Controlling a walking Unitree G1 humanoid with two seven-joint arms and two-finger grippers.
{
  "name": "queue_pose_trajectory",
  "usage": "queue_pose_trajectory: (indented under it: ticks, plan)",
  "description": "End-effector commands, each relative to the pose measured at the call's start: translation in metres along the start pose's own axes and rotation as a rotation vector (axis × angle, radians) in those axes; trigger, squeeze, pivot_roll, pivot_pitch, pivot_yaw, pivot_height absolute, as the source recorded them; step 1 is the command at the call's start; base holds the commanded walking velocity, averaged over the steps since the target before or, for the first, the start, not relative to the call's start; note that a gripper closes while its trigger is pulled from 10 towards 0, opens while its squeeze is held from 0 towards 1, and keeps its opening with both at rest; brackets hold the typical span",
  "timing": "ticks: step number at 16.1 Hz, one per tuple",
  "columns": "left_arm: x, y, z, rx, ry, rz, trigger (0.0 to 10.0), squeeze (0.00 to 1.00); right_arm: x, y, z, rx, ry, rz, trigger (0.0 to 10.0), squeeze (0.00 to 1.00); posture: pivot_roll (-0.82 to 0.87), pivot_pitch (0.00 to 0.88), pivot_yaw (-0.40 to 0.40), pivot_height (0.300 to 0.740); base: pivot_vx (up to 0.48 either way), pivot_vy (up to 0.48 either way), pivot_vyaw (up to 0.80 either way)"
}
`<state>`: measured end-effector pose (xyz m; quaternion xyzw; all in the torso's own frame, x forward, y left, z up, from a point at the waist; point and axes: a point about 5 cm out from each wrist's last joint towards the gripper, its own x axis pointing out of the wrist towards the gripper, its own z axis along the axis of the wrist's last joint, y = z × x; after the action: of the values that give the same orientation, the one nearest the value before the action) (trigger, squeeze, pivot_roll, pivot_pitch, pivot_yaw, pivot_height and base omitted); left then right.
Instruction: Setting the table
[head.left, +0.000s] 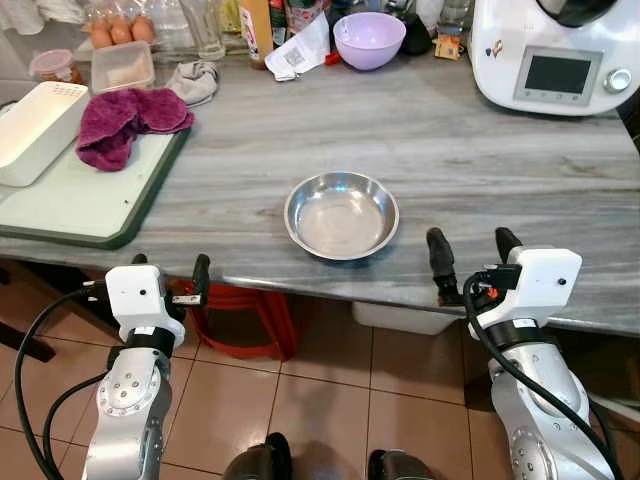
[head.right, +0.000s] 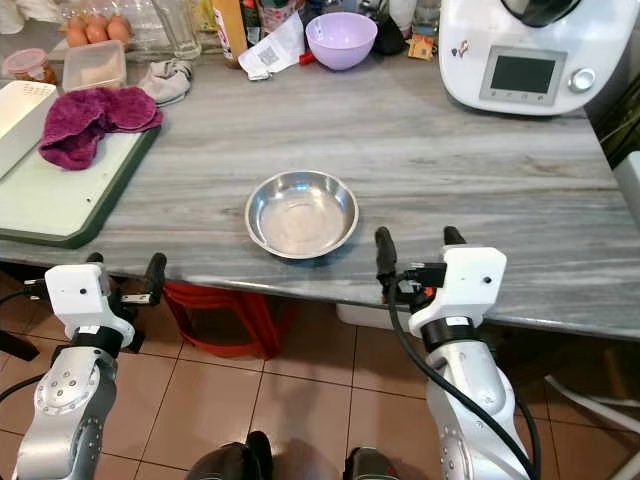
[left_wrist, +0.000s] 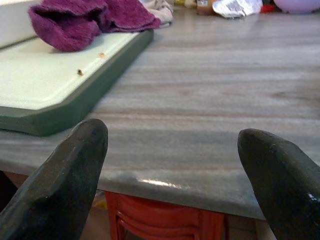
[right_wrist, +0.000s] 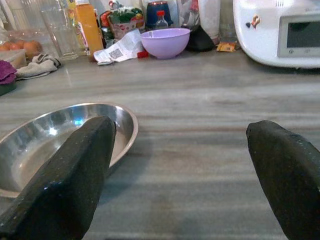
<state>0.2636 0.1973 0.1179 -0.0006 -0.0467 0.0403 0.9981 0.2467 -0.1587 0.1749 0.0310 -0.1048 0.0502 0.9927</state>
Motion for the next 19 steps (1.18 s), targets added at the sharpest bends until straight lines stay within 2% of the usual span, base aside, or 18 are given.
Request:
queue_pose_trajectory:
  ticks: [1,3,7,14,19]
  plan:
    - [-0.001,0.001,0.004,0.009,-0.022,0.011,10.0,0.0,0.0,0.0,0.005,-0.005,-0.025,0.007,10.0,0.0,-0.16,0.163,0.032,0.74,0.0,0.0,0.0]
    - [0.005,-0.005,0.013,-0.011,-0.06,0.0,10.0,0.0,0.005,-0.004,0.004,-0.019,-0.02,-0.023,10.0,0.0,-0.15,0.151,0.03,0.74,0.0,0.0,0.0]
    - [0.01,-0.01,0.011,-0.008,-0.043,0.016,10.0,0.0,0.012,-0.004,-0.001,-0.012,0.011,-0.045,10.0,0.0,-0.15,0.151,0.028,0.74,0.0,0.0,0.0]
    - [0.013,-0.017,0.01,-0.014,-0.011,-0.001,10.0,0.0,0.019,-0.002,-0.006,-0.012,0.027,-0.044,10.0,0.0,-0.15,0.158,0.028,0.74,0.0,0.0,-0.68]
    - [0.013,-0.019,0.008,-0.009,0.01,-0.004,10.0,0.0,0.023,-0.004,-0.007,0.011,0.022,-0.083,10.0,0.0,-0.14,0.162,0.036,0.74,-0.158,0.0,0.0]
